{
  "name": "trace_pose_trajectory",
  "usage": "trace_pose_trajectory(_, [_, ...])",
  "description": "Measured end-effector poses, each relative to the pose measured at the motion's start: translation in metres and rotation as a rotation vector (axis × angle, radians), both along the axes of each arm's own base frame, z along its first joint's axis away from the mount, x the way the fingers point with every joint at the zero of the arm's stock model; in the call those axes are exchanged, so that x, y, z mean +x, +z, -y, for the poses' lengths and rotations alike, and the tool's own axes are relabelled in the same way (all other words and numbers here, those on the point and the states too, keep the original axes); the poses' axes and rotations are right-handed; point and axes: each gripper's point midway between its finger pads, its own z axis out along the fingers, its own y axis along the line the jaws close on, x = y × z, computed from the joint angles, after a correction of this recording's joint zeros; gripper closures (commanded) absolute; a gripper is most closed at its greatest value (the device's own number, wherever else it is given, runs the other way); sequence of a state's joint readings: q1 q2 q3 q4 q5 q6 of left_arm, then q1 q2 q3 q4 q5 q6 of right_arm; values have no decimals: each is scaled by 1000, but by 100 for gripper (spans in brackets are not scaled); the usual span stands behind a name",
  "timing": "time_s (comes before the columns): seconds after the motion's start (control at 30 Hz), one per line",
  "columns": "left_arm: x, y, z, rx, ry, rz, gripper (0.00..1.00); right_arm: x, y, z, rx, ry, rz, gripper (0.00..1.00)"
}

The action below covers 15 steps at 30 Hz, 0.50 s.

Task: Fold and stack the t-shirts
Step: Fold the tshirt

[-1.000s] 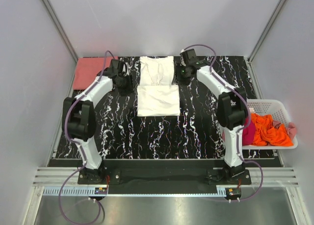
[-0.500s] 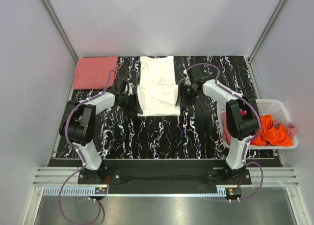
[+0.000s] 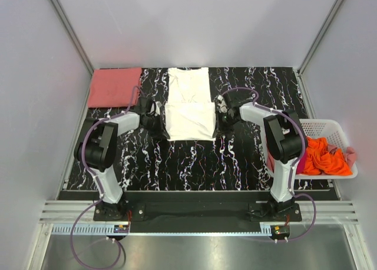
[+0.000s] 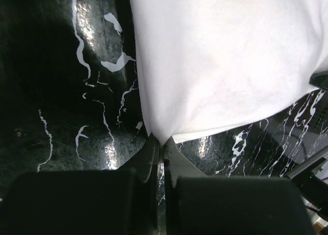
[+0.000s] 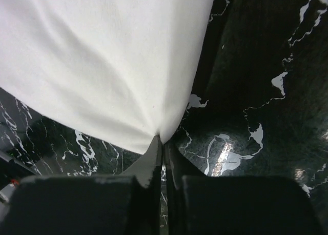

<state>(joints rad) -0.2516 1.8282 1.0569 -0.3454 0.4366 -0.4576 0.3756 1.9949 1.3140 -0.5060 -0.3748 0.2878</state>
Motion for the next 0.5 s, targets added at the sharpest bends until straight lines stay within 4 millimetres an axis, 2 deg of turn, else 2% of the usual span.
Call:
trace_pose_trajectory(0.13, [-13, 0, -1, -4, -5, -3, 100, -9, -2, 2, 11, -8, -1, 100])
trace_pose_trajectory(0.2, [-29, 1, -6, 22, -2, -6, 100, -18, 0, 7, 9, -18, 1, 100])
trace_pose_trajectory(0.33, [-69, 9, -14, 66, -17, 4, 99, -52, 6, 13, 19, -38, -24, 99])
trace_pose_trajectory(0.37, [-77, 13, -15, 77, -23, 11, 96, -59, 7, 13, 24, -39, -27, 97])
trace_pose_trajectory(0.4, [-84, 16, -15, 83, -30, 18, 81, -68, 8, 12, 28, -38, -29, 93])
trace_pose_trajectory(0.43, [-90, 19, -16, 86, -35, 28, 78, -76, 8, 11, 31, -36, -33, 81])
trace_pose_trajectory(0.5, [-99, 23, -22, 102, -27, 36, 73, -92, 8, 11, 28, -37, -40, 75])
